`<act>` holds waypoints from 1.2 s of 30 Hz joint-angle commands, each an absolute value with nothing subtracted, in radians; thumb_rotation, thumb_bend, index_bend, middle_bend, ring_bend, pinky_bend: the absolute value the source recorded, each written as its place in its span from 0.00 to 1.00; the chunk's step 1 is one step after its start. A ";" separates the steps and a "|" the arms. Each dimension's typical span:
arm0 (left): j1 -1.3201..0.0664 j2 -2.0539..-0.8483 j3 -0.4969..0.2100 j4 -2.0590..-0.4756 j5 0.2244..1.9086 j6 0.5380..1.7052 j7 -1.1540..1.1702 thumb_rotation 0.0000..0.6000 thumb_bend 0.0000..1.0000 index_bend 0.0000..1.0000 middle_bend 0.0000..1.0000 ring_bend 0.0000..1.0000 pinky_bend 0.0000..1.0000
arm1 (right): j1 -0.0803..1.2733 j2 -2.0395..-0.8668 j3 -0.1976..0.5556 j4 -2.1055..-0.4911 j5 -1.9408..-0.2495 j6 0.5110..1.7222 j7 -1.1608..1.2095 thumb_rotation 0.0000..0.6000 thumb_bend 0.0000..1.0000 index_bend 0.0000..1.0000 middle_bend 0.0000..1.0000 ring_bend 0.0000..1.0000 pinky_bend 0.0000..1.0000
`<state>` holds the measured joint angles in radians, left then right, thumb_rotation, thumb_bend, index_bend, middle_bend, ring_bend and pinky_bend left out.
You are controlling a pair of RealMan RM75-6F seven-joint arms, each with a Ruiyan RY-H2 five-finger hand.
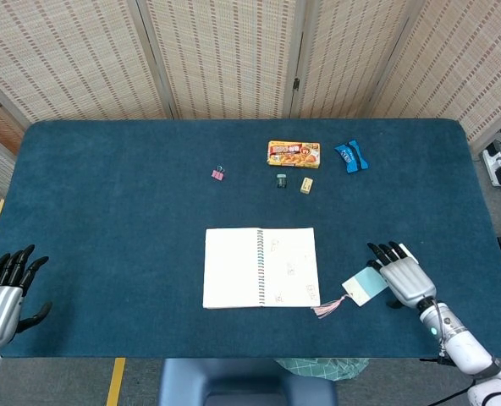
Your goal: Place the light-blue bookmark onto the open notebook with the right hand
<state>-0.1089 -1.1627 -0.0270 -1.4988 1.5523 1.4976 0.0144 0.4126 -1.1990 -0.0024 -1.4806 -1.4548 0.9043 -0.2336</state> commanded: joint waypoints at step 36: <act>-0.109 -1.166 -0.028 -1.496 1.538 1.492 0.028 1.00 0.31 0.18 0.03 0.00 0.00 | 0.476 -1.276 -0.023 -1.390 -1.402 0.851 -0.215 1.00 0.17 0.31 0.00 0.00 0.00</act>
